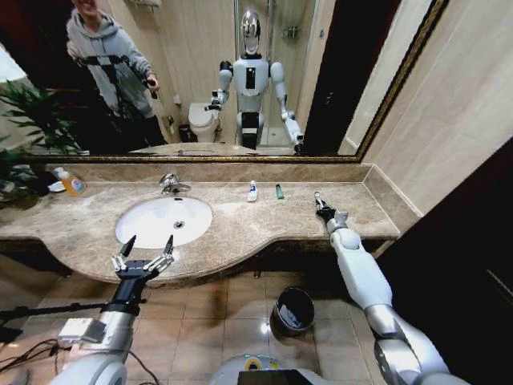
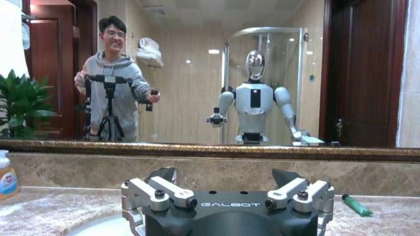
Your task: Pick up the trash from the sink and place it in the trash bin.
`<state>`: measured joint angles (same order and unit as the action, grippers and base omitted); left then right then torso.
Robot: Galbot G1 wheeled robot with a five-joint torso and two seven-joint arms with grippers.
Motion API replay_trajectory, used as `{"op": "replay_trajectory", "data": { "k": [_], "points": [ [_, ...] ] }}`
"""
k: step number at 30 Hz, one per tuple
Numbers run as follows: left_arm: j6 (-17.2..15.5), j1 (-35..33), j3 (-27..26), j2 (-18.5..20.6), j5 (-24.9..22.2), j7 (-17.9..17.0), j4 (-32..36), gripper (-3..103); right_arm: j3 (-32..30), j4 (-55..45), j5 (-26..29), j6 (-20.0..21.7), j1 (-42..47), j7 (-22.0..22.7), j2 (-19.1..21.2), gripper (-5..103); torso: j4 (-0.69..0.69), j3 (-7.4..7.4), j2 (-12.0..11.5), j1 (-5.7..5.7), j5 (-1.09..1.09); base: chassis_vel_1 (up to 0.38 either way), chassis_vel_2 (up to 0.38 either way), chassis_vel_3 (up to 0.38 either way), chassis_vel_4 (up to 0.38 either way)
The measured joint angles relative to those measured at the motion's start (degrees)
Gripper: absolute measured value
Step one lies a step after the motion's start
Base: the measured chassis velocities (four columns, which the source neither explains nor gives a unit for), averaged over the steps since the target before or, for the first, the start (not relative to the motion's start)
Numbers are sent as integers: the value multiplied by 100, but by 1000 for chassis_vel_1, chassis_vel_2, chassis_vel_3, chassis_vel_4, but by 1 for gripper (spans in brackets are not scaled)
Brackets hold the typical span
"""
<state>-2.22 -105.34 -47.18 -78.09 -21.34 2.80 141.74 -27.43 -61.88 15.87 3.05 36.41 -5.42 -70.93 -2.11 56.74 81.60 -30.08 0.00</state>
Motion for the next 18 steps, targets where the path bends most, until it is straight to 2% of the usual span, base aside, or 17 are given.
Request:
{"op": "replay_trajectory", "data": {
  "k": [3,10,14,17,18],
  "points": [
    [0,0,0,0,0,0,0,100,-32,-40,-11,-12,26,21,-13,4,-1,0,0,0,0,0,0,0,0],
    [0,0,0,0,0,0,0,100,-98,-535,51,77,276,87,115,4,0,0,0,0,-1,0,0,0,0],
    [0,0,0,0,0,0,0,100,-165,-1065,77,221,602,179,186,4,-1,0,0,-1,0,0,0,0,0],
    [0,0,0,0,0,0,0,100,-277,-2064,205,395,1392,263,307,4,0,1,0,-1,2,0,0,0,0],
    [0,0,0,0,0,0,0,100,-277,-2064,205,395,1392,263,307,4,0,1,0,-1,2,0,0,0,0]
  ]
}}
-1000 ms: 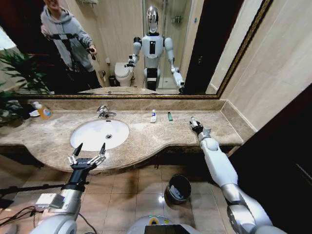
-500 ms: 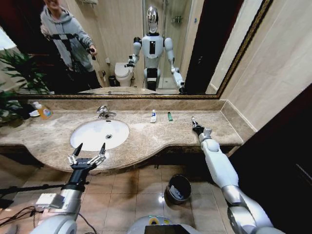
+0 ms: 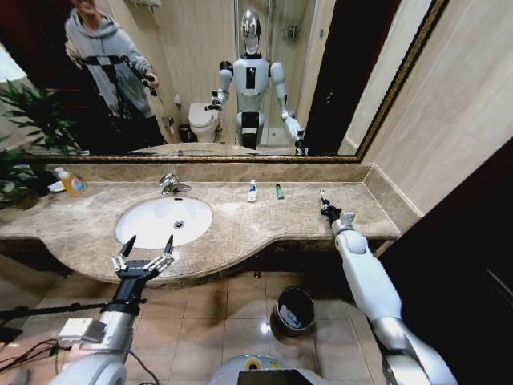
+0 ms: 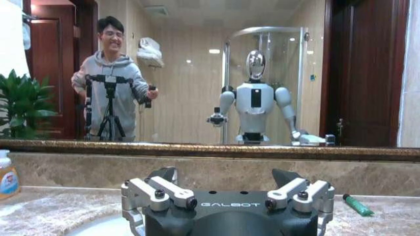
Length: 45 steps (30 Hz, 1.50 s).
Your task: Pick up the trash from the sink and place it in the trash bin.
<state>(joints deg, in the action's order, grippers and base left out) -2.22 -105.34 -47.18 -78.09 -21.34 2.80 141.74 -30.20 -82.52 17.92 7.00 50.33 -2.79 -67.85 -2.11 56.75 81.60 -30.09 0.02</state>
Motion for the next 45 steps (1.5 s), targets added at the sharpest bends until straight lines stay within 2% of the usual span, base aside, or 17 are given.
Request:
{"op": "replay_trajectory", "data": {
  "k": [3,4,6,7,8,10,12,16,17,20,23,25,28,32,36,41,45],
  "points": [
    [0,1,0,0,0,1,-1,100,-94,-1048,34,29,787,21,53,4,1,-1,0,2,-1,0,0,0,0],
    [0,1,0,0,0,1,-1,100,-94,-1048,34,29,787,21,53,4,1,-1,0,2,-1,0,0,0,0],
    [0,0,0,0,0,0,-1,100,-179,-1858,26,-30,1490,48,27,3,0,-1,0,1,-1,0,0,0,0],
    [0,0,0,0,0,1,-1,100,-250,-2256,-27,-82,1891,63,-53,3,0,-1,0,1,-8,0,0,0,0],
    [0,0,0,0,0,1,-1,100,-250,-2256,-27,-82,1891,63,-53,3,0,-1,0,1,-8,0,0,0,0],
    [0,0,1,1,0,2,-1,100,-338,-2815,-161,-180,2565,69,-246,3,1,-1,0,1,1,0,0,0,0],
    [0,1,1,0,0,1,0,100,-386,-3083,-258,-281,2924,69,-365,3,0,-1,1,1,-4,0,0,0,0],
    [0,0,0,0,0,0,-1,100,-430,-3579,-769,-914,4116,-34,-814,3,1,-1,1,2,-3,0,0,0,0],
    [0,0,0,0,0,0,-1,100,-430,-3579,-769,-914,4116,-34,-814,3,1,-1,1,2,-3,0,0,0,0],
    [0,0,1,0,0,0,0,100,-382,-3549,-1194,-1272,4655,-57,-1120,3,2,-1,1,2,-2,0,0,0,0],
    [0,0,1,0,0,0,0,100,-266,-3023,-1764,-1655,4966,-87,-1455,3,1,-1,1,2,-3,0,0,0,0],
    [0,0,1,0,0,0,0,100,-260,-2859,-1869,-1722,4972,-93,-1503,3,1,-1,1,1,-2,0,0,0,0],
    [0,0,0,0,0,0,0,100,-249,-1994,-2155,-1901,4904,-141,-1613,3,1,0,1,0,-3,0,0,0,0],
    [0,0,0,0,0,0,0,100,-203,-1380,-2114,-1913,4745,-157,-1656,3,1,0,1,0,-2,0,0,0,0],
    [0,0,0,0,0,0,0,100,-36,-486,-1855,-1707,4393,-258,-1678,3,1,0,1,0,-3,0,0,0,0],
    [0,0,0,0,0,0,0,100,6,980,-2144,-1642,3567,-346,-1779,3,0,0,0,0,-1,0,0,0,0],
    [0,0,1,0,0,0,-1,100,57,1393,-2307,-1617,3295,-421,-1808,3,0,0,0,0,-3,0,0,0,0]
  ]
}}
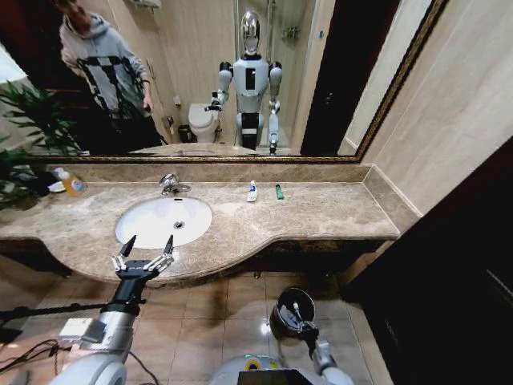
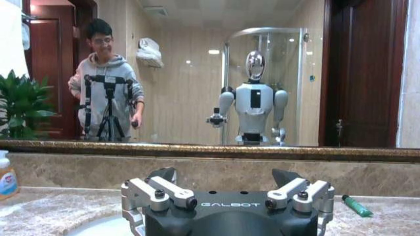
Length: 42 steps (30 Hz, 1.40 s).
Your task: Pick up the trash from the sink and place it in the trash bin.
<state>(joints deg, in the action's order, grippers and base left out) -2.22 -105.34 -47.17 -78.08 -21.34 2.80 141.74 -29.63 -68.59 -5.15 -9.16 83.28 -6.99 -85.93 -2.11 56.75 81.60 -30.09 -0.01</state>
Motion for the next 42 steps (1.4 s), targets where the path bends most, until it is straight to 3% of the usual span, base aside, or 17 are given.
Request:
{"op": "replay_trajectory", "data": {
  "k": [4,7,15,20,27,32,34,36,40,42],
  "points": [
    [0,0,0,0,0,0,0,100,13,887,-230,-147,-525,-55,-64,3,1,0,0,0,0,0,0,0,0],
    [0,0,0,0,0,0,0,100,-9,1780,-446,-543,-1124,-7,-115,3,0,1,0,0,1,0,0,0,0],
    [0,0,0,0,0,0,0,100,-5,3163,-418,-973,-2136,-38,60,3,0,0,0,0,1,0,0,0,0],
    [0,0,0,0,0,0,0,100,20,3610,-39,-769,-2487,-200,158,3,0,0,0,0,1,0,0,0,0],
    [0,0,0,0,0,0,0,100,-1,3788,-1,-623,-2674,-270,170,2,0,0,0,0,1,0,0,0,0],
    [0,0,0,0,0,0,1,100,-30,3804,0,-574,-2706,-284,167,17,0,0,0,0,1,0,0,0,0],
    [0,0,0,0,0,0,0,100,-46,3793,22,-574,-2694,-261,167,33,0,0,0,1,1,0,0,0,0],
    [0,0,0,0,0,0,0,100,-47,3781,24,-576,-2681,-259,173,33,0,0,0,1,1,0,0,0,0],
    [0,0,0,0,0,0,0,100,-93,3541,99,-600,-2528,-271,196,54,0,0,0,1,1,0,0,0,0],
    [0,0,0,0,0,0,0,100,-102,3387,152,-611,-2439,-262,208,60,0,0,0,1,1,0,0,0,0]
  ]
}}
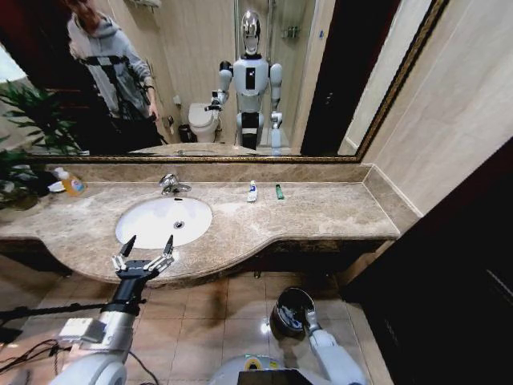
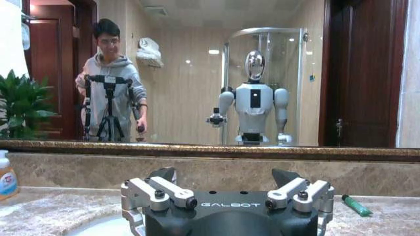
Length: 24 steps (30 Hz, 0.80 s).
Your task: Pick up the trash from the sink and place it in the trash bin.
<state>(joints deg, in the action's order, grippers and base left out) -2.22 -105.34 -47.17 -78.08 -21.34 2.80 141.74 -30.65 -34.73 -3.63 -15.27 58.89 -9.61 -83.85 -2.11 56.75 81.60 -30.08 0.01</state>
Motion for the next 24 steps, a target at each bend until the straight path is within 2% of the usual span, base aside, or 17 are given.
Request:
{"op": "replay_trajectory", "data": {
  "k": [3,6,7,8,9,11,12,15,16,18,20,24],
  "points": [
    [0,0,0,0,0,0,0,100,-8,-334,58,-13,199,89,41,65,0,0,0,0,1,0,0,0,0],
    [0,0,0,0,0,0,0,100,-87,-1533,-85,123,923,579,154,82,-1,-1,0,0,0,0,0,0,0],
    [0,0,0,0,0,0,0,100,-87,-1533,-85,123,923,579,154,82,-1,-1,0,0,0,0,0,0,0],
    [0,0,0,0,0,0,0,100,-112,-2059,-32,236,1278,658,205,87,2,0,0,0,1,0,0,0,0],
    [0,0,0,0,0,0,0,100,-131,-2432,56,309,1501,691,241,87,4,0,0,0,1,0,0,0,0],
    [0,0,0,0,0,1,0,100,-208,-3336,305,458,2025,747,324,97,1,-1,1,2,-1,0,0,0,0],
    [0,0,0,0,0,1,0,100,-208,-3336,305,458,2025,747,324,97,1,-1,1,2,-1,0,0,0,0],
    [0,0,0,0,0,0,0,100,-347,-4407,696,669,2626,781,408,100,0,-1,1,1,1,0,0,0,0],
    [0,0,0,0,0,0,0,100,-347,-4407,696,669,2626,781,408,100,0,-1,1,1,1,0,0,0,0],
    [0,0,0,0,0,0,0,100,-496,-5289,868,772,3181,789,413,100,1,0,1,1,1,0,0,0,0],
    [0,0,0,0,0,0,0,100,-571,-5664,912,796,3408,794,390,100,1,0,1,1,1,0,0,0,0],
    [0,0,0,0,0,0,0,100,-774,-7041,949,860,4274,795,224,100,1,-1,1,1,0,0,0,0,0]
  ]
}}
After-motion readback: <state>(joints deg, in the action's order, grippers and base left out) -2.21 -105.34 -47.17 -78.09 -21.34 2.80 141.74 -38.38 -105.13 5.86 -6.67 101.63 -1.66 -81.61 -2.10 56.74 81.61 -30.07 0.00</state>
